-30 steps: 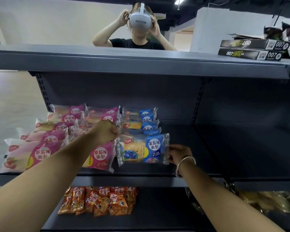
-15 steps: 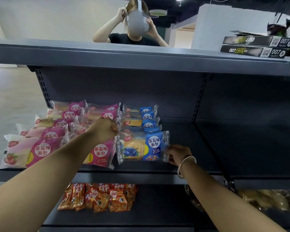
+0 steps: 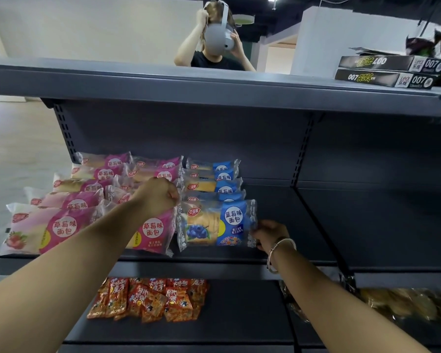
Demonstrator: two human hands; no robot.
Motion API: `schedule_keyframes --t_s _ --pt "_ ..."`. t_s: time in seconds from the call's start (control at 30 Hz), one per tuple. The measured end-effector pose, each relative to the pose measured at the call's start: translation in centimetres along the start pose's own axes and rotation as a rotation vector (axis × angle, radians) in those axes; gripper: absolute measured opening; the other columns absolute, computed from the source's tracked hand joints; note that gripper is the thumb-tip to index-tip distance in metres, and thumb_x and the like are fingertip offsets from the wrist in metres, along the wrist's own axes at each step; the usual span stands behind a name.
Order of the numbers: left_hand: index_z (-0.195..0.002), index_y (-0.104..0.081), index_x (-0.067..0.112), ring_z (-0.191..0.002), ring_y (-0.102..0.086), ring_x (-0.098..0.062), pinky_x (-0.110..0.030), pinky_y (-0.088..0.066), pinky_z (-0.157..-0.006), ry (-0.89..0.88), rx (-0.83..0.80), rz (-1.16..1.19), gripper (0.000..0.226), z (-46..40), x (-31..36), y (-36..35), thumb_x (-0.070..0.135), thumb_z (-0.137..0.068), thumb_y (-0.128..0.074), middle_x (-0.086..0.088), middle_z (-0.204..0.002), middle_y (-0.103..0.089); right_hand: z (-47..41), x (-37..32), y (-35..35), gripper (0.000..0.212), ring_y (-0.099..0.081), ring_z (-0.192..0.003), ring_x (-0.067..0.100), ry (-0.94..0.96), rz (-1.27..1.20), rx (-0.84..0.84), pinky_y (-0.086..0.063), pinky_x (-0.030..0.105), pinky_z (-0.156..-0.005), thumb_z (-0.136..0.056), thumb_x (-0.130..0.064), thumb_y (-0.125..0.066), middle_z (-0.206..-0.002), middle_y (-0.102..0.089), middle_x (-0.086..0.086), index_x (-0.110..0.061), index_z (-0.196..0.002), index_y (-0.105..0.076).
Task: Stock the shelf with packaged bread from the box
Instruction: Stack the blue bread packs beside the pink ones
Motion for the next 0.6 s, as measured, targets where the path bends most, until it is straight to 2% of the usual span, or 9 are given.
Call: schedule_keyframes --t_s 0.07,0.13,0.27,0.4,0.53,0.6 --pt "-0.096 -0.072 0.005 -0.095 -0.064 -0.019 -0.028 -0.048 -0.089 -0.008 0.002 0.001 0.018 0.05 0.07 -0.03 0.007 -0.086 -0.057 -0.009 -0.104 -0.071 -0.10 0.13 -0.11 0.025 -0.057 -0.081 0.019 0.001 0.022 -0.008 -0.051 0.034 -0.085 -0.089 -0.002 -0.055 -0.088 -0.060 0.008 -0.001 -0.112 -0.064" --pt "-0.096 -0.073 0.005 -0.096 -0.064 -0.018 -0.029 -0.048 -0.089 -0.007 -0.001 0.001 0.019 0.05 0.10 -0.07 0.006 -0.086 -0.056 -0.008 -0.104 -0.071 -0.07 0.11 -0.19 0.024 -0.056 -0.071 0.015 0.005 0.029 -0.019 -0.051 0.030 -0.076 -0.089 -0.002 -0.054 -0.081 -0.060 0.006 -0.001 -0.111 -0.064" --pt "-0.095 -0.073 0.006 -0.096 -0.063 -0.018 -0.030 -0.047 -0.089 -0.002 -0.002 0.003 0.020 -0.01 0.10 -0.02 0.006 -0.086 -0.055 -0.007 -0.104 -0.071 0.00 0.12 -0.09 0.020 -0.054 -0.063 0.013 -0.007 -0.013 -0.015 -0.047 0.022 -0.059 -0.088 0.002 -0.052 -0.068 -0.057 0.003 0.000 -0.104 -0.064" --pt "-0.096 -0.072 0.005 -0.094 -0.063 -0.017 -0.025 -0.045 -0.085 -0.002 0.005 0.023 0.019 0.09 0.14 0.03 0.006 -0.086 -0.057 -0.008 -0.104 -0.071 0.02 0.09 -0.07 0.016 -0.056 -0.066 0.018 -0.010 -0.033 -0.012 -0.051 0.028 -0.064 -0.084 0.004 -0.056 -0.070 -0.059 0.006 -0.009 -0.088 -0.062" --pt "-0.096 -0.072 0.003 -0.089 -0.061 -0.016 -0.021 -0.042 -0.081 -0.003 0.008 0.034 0.019 0.19 0.15 0.16 0.005 -0.085 -0.058 -0.009 -0.103 -0.071 -0.01 0.10 -0.11 0.021 -0.058 -0.077 0.022 -0.005 0.000 -0.008 -0.051 0.037 -0.081 -0.081 0.002 -0.061 -0.086 -0.063 0.012 -0.003 -0.100 -0.066" --pt "-0.096 -0.073 0.004 -0.093 -0.063 -0.017 -0.023 -0.044 -0.083 -0.002 0.004 0.032 0.019 0.24 0.15 0.26 0.005 -0.084 -0.058 -0.009 -0.103 -0.071 0.15 0.03 -0.07 0.022 -0.058 -0.073 0.019 -0.002 0.010 -0.025 -0.052 0.035 -0.078 -0.081 0.002 -0.061 -0.087 -0.065 0.012 -0.004 -0.102 -0.066"
Point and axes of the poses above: each hand's wrist, its own z-axis away from the middle knuckle, its own y-axis out of the back of the hand, x = y × z, the point moved 5 cm from there along -z, towards the middle knuckle
